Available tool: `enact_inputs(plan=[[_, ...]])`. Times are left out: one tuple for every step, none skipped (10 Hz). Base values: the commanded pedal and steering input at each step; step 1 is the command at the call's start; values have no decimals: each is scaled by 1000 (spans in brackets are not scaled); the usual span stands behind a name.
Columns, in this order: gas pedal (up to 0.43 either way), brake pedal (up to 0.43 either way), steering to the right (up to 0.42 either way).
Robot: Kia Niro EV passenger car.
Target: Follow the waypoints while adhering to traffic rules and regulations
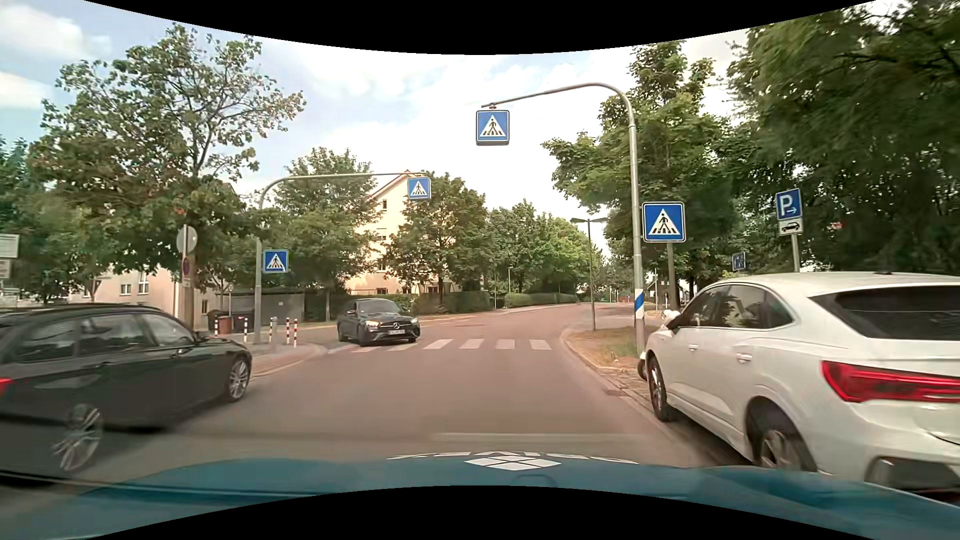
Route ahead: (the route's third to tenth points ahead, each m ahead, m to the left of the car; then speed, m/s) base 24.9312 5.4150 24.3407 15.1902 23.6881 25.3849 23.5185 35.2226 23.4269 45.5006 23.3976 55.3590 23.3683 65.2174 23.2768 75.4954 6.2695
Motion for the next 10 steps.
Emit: enact_inputs(plan=[[118, 0, 10], [118, 0, 11], [118, 0, 11], [118, 0, 11], [79, 0, 11], [0, 0, 12], [0, 0, 14], [0, 0, 16], [0, 0, 17], [47, 0, 17]])
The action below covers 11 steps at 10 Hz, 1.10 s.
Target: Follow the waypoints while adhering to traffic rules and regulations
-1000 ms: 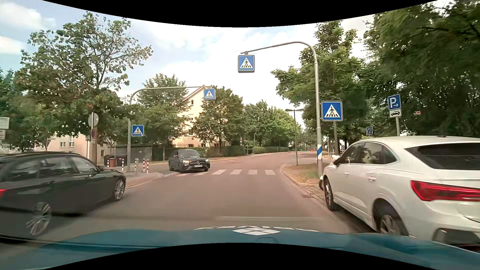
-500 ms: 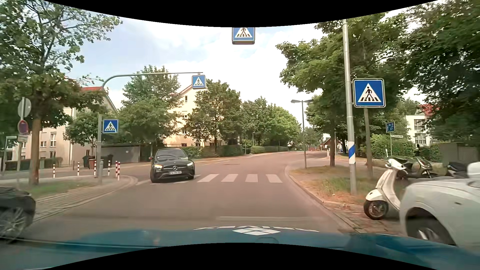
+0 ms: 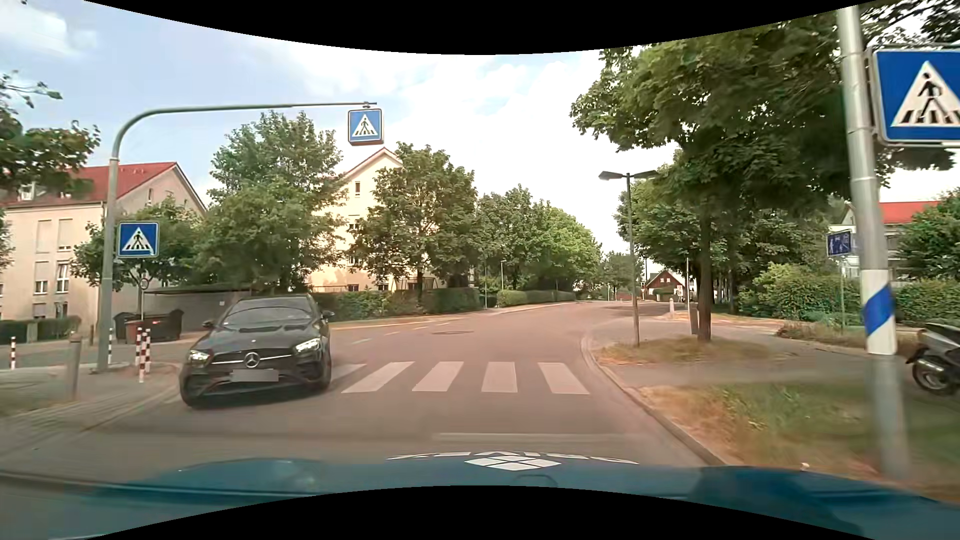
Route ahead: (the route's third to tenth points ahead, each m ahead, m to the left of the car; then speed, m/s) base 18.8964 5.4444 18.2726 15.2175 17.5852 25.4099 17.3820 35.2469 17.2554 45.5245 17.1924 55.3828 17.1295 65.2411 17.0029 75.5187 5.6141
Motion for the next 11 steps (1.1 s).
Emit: enact_inputs(plan=[[67, 0, 20], [67, 0, 26], [67, 0, 28], [67, 0, 29], [67, 0, 29], [67, 0, 29], [67, 0, 29], [67, 0, 29], [67, 0, 28], [67, 0, 27], [67, 0, 25]])
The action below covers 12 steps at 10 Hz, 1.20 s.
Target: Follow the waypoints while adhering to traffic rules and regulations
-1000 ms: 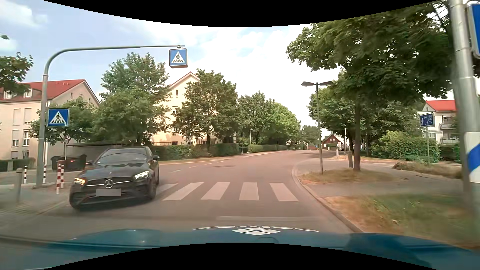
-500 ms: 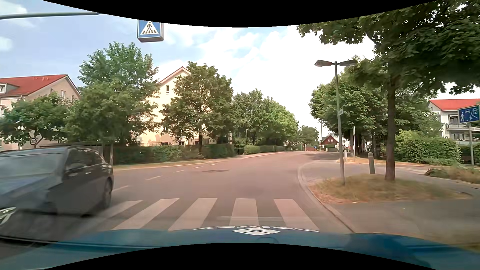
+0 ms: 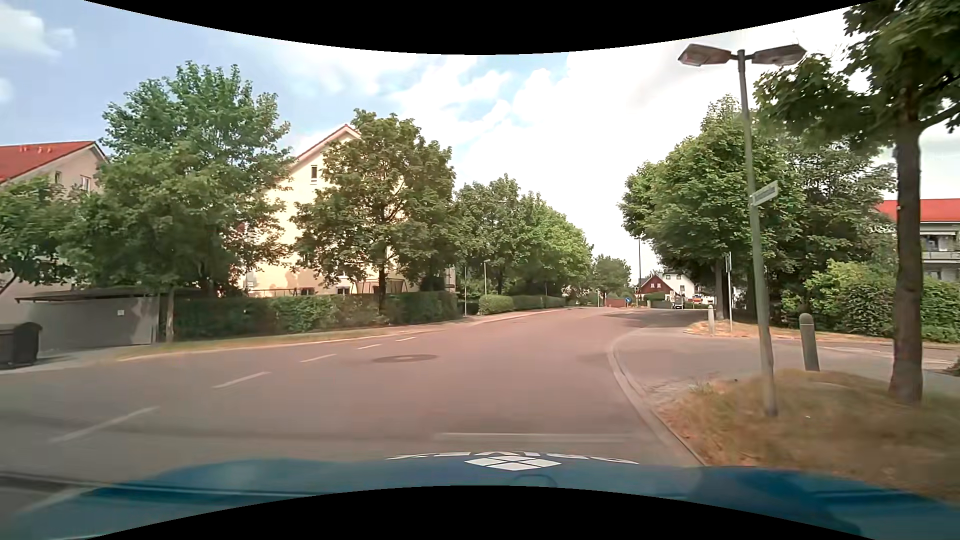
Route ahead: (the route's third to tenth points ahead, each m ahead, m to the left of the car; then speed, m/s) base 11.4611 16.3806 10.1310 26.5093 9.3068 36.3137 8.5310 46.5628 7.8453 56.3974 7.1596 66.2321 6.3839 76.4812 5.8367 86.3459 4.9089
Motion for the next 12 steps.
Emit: enact_inputs(plan=[[67, 0, 20], [67, 0, 5], [67, 0, -15], [67, 0, -33], [79, 0, -66], [87, 0, -113], [98, 0, -170], [110, 0, -224], [110, 0, -256], [110, 0, -296], [130, 0, -335], [138, 0, -365]])
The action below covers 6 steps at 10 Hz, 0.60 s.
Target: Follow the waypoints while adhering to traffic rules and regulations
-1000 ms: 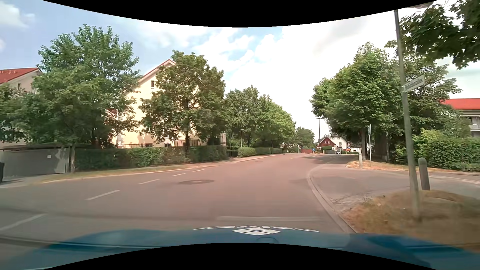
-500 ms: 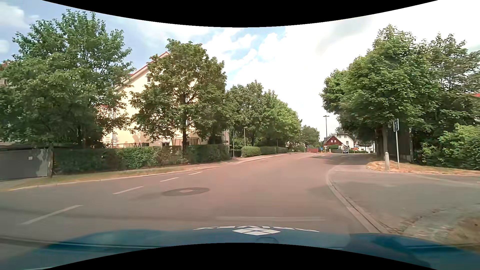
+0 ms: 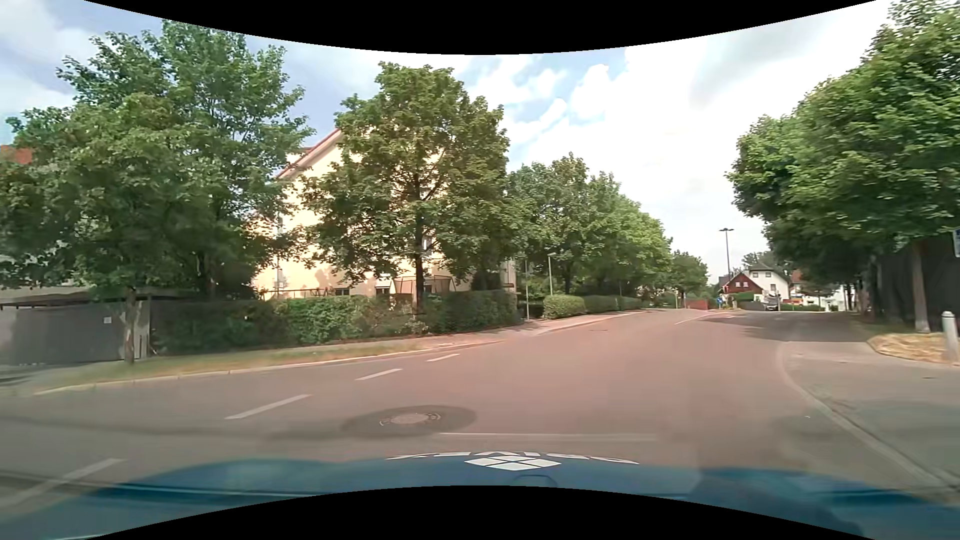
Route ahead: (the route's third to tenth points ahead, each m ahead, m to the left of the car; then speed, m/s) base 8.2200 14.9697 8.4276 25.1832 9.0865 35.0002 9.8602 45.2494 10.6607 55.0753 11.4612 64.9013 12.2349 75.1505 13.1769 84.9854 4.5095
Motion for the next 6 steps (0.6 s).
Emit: enact_inputs(plan=[[138, 0, -403], [150, 0, -439], [150, 0, -462], [150, 0, -489], [157, 0, -509], [169, 0, -529]])
